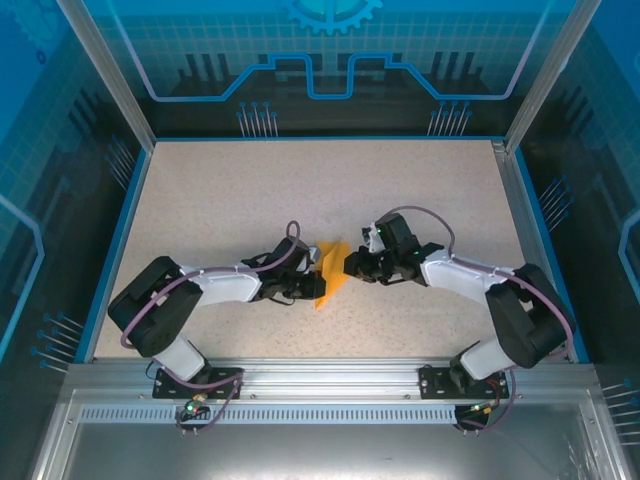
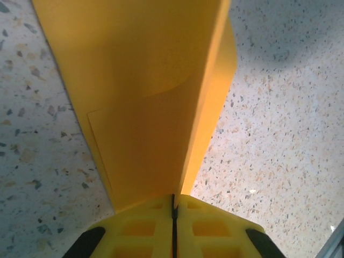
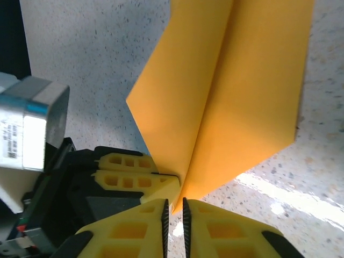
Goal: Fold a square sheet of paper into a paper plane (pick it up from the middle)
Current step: Fourth fold the wing at the center of the table.
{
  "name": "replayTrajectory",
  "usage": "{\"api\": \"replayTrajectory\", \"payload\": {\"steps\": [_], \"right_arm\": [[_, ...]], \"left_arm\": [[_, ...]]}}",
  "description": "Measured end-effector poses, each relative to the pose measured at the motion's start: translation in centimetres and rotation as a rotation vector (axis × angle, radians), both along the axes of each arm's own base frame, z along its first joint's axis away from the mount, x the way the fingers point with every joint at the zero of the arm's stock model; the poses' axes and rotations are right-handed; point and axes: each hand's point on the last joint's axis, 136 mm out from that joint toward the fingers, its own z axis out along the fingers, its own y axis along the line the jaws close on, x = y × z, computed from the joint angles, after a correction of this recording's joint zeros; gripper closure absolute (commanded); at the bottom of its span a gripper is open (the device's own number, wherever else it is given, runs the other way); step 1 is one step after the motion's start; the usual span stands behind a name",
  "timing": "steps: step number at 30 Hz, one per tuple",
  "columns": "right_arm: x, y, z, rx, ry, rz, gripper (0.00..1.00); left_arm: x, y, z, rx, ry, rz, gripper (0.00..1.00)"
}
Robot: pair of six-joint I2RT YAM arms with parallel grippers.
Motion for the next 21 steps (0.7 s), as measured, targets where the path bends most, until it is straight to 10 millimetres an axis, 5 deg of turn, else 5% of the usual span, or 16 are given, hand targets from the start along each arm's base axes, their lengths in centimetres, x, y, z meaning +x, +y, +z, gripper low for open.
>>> {"api": "replayTrajectory", "payload": {"steps": [6,13,21], "right_arm": [[-0.1,2.0,-1.8,0.003,0.043,0.015,0.88],[1.1,4.7,-1.3,0.041,0.023,0.031,0.89],[1.6,5.0,-2.2,0.038,0.043,0.002,0.9]], "left_arm": [[0.3,0.2,0.3,-0.068,0.024,-0.004,0.89],[0.5,0.1,0.0,-0.116,0.059,-0.01,0.89],[0.7,0.8,0.0,-0.158,0.081,-0.003,0.88]]}}
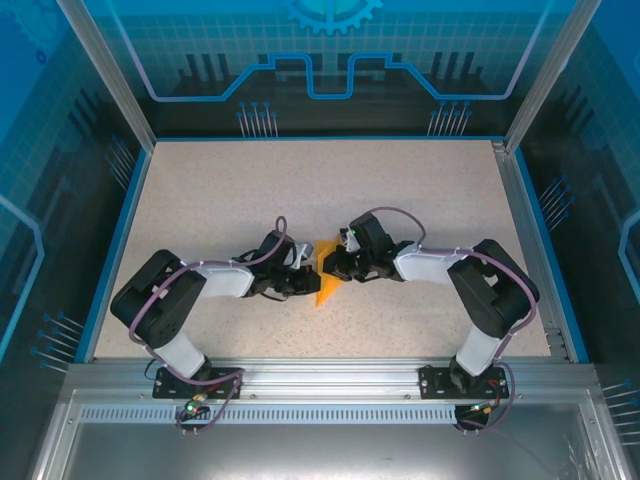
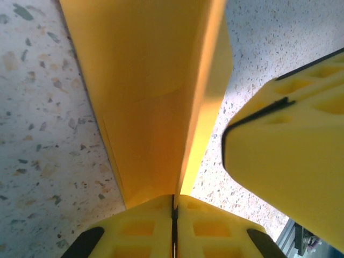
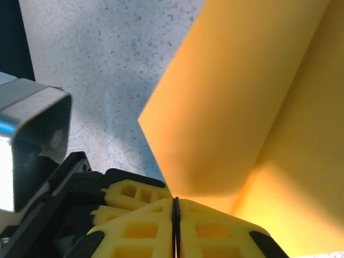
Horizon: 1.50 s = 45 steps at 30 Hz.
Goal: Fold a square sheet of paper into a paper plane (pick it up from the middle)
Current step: Fourth fold the wing at the center of the table.
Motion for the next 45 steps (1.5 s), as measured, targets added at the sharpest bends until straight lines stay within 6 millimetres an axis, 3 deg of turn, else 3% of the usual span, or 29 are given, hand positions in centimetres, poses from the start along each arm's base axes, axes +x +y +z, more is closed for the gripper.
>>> {"api": "replayTrajectory", "payload": {"steps": [11,28,37,45], "right_arm": [[0.5,-0.4,-0.9,-0.028,0.014,-0.045,0.89],[1.8,0.6,-0.1,-0.008,0.002,-0.042,0.88],[2.9,0.1,-1.9,-0.034,0.032,-0.062,0.88],[3.4,0.1,-2.0,-0.037,0.031,-0.064,0.88]], "left_arm": [[0.2,0.5,-1.0,-0.037,0.055,0.0,0.88],[0.4,0.5,-1.1,-0.106,0.118,0.003,0.89],[0.6,0.8,-1.1,-0.109,0.125,0.018,0.91],[0.8,1.1,-1.1,-0.113,0.133,0.029,0.92]]}}
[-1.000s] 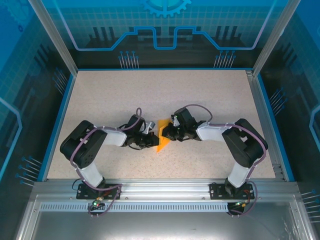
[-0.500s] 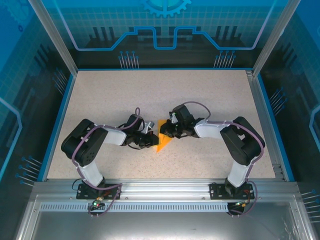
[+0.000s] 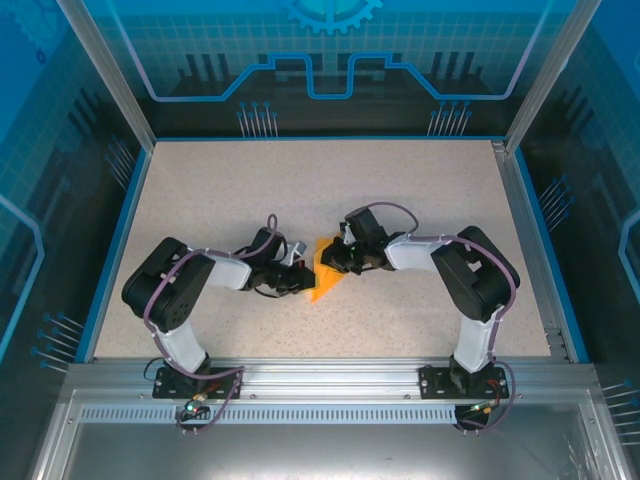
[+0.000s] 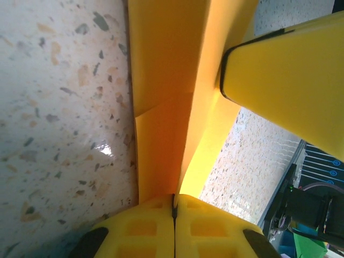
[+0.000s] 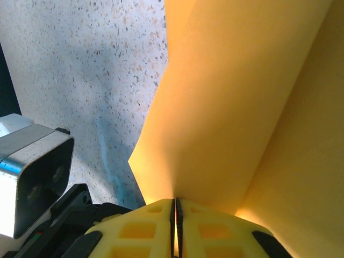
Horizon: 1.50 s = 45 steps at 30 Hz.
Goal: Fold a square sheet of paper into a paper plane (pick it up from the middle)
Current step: Fourth fold the wing at the center of the table.
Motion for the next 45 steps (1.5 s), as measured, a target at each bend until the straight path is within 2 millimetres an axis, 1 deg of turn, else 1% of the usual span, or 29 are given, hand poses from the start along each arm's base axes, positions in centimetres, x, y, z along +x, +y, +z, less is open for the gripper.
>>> {"api": "replayTrajectory", "payload": {"steps": [9,19,23,27,35,38,41,45], "right_arm": [[-0.3,0.2,0.2,0.008,-0.004,0.017,0.86],[-0.9,-0.3,1.9,0.021,-0.035,0.017,0.86],[-1.1,-0.4,1.8,0.019,-0.031,0.016,0.86],[-1.1,-0.5,1.8,0.017,-0.029,0.016,0.86],[-1.0,-0.5,1.7,0.013,-0.031,0.012,0.86],[-1.1,-0.5,1.7,0.014,-0.03,0.014,0.86],[-1.3,-0.2,1.4,0.016,-0.023,0.024,0.87],[-1.3,0.3,0.5,0.007,-0.007,0.033,0.87]], "left_arm": [[-0.1,-0.2,0.1,-0.035,0.029,-0.011,0.92],[0.1,-0.7,1.0,-0.039,0.047,-0.052,0.91],[0.2,-0.8,1.1,-0.039,0.048,-0.062,0.91],[0.1,-0.7,0.0,-0.041,0.084,-0.063,0.91],[0.4,-0.5,0.1,-0.071,0.107,-0.049,0.91],[0.8,-0.4,0.2,-0.077,0.099,-0.039,0.91],[1.0,-0.1,0.3,-0.08,0.096,-0.031,0.92],[1.1,-0.1,0.2,-0.086,0.106,-0.018,0.92]]}}
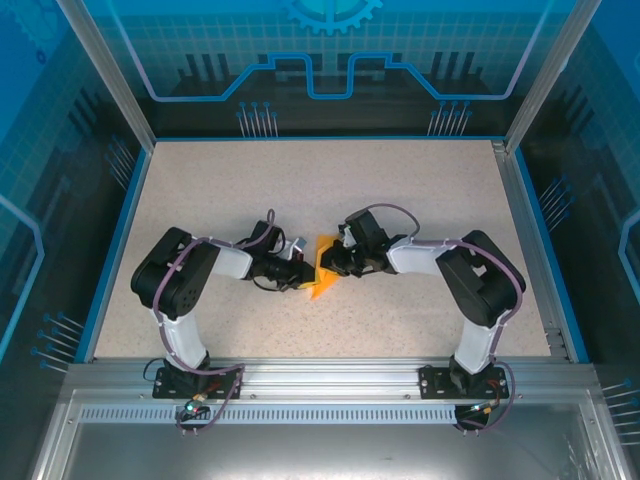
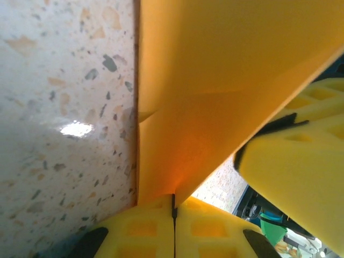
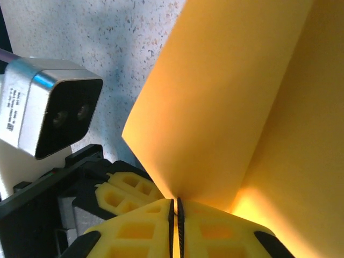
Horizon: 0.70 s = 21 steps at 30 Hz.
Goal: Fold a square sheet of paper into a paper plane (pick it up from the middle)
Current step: Fourth fold the wing at the center of the table.
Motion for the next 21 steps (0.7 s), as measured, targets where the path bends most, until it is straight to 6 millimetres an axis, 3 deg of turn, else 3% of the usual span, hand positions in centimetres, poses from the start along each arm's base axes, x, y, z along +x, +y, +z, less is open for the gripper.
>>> {"api": "replayTrajectory", "payload": {"steps": [9,21], "right_arm": [[0.5,0.2,-1.1,-0.016,0.017,-0.005,0.87],[0.7,-0.1,-0.8,-0.028,0.007,-0.017,0.87]], "left_arm": [[-0.1,0.0,0.0,-0.015,0.01,-0.005,0.92],[-0.1,-0.1,-0.1,-0.011,0.035,-0.011,0.92]]}}
